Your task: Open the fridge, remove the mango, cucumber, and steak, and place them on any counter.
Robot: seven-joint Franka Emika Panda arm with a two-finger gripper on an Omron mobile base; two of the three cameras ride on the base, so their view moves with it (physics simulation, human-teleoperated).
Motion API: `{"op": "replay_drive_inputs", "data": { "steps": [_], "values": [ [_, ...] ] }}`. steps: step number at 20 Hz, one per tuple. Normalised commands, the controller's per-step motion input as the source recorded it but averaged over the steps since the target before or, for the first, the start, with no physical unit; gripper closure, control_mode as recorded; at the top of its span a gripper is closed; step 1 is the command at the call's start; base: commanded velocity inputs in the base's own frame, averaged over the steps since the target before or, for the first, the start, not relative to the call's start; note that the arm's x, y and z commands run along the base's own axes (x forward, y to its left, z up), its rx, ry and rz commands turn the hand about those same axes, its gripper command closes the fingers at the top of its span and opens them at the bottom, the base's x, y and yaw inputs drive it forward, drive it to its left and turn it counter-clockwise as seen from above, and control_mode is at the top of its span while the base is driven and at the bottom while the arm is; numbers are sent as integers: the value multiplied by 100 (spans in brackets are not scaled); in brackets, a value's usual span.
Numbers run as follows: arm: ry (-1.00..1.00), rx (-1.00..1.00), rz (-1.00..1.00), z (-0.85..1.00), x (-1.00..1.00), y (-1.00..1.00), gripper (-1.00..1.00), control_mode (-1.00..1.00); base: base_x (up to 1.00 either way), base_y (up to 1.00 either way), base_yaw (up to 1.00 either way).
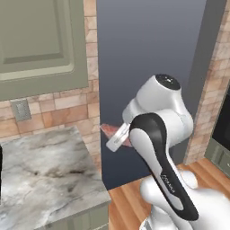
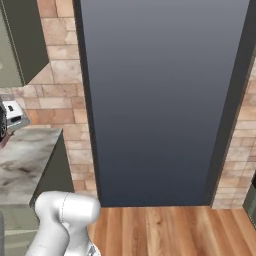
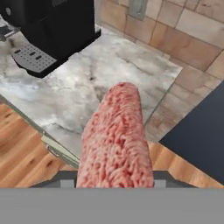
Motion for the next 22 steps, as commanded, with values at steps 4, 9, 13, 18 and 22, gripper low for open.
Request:
{"op": "replay_drive_inputs", "data": {
  "steps": [4,9,13,18,22],
  "values": [
    [29,0,22,-60,40,93,100,-100,0,0,0],
    [35,-3,16,-65,50,75,100,-100,0,0,0],
    [16,-13,9,-60,25,73,100,-100,0,0,0],
    [7,-21,5,-66,14,66,100,-100,0,0,0],
    [19,-11,6,-56,28,38,100,-100,0,0,0]
  ]
}}
